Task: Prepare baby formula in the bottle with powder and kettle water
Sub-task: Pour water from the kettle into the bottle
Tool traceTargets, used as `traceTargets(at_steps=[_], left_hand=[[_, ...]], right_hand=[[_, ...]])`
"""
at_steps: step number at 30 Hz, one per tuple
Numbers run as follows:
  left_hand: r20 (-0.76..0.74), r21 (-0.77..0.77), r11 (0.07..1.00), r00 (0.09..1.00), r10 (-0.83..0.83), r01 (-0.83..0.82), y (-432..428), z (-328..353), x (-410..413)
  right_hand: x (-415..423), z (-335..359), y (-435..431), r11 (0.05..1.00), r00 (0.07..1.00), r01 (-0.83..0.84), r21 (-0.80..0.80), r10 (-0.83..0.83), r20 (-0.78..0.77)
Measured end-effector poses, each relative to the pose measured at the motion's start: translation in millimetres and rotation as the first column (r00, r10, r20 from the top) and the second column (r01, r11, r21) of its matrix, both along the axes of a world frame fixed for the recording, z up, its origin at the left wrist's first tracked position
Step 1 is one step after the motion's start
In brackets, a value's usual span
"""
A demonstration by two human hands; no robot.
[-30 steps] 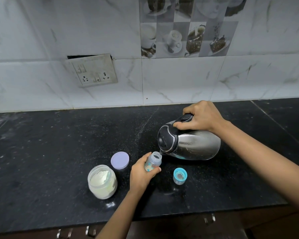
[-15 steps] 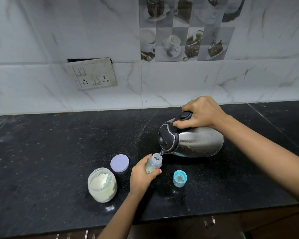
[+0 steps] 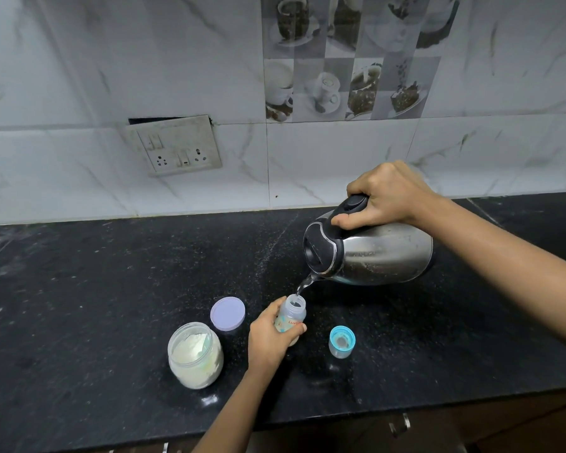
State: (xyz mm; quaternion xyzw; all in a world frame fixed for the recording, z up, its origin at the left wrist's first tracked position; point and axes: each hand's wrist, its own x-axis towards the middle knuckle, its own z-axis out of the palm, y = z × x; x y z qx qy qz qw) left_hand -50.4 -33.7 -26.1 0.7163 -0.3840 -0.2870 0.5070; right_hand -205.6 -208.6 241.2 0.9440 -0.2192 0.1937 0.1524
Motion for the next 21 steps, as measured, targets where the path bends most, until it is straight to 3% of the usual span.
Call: traceTargets(at_steps=[21], left_hand=[[0.000, -0.052, 0.998, 1.000, 0.025, -0.025, 0, 4, -3]], right_hand=[[1, 32, 1, 0.993, 0.997, -0.068, -0.093, 0.065, -0.041]])
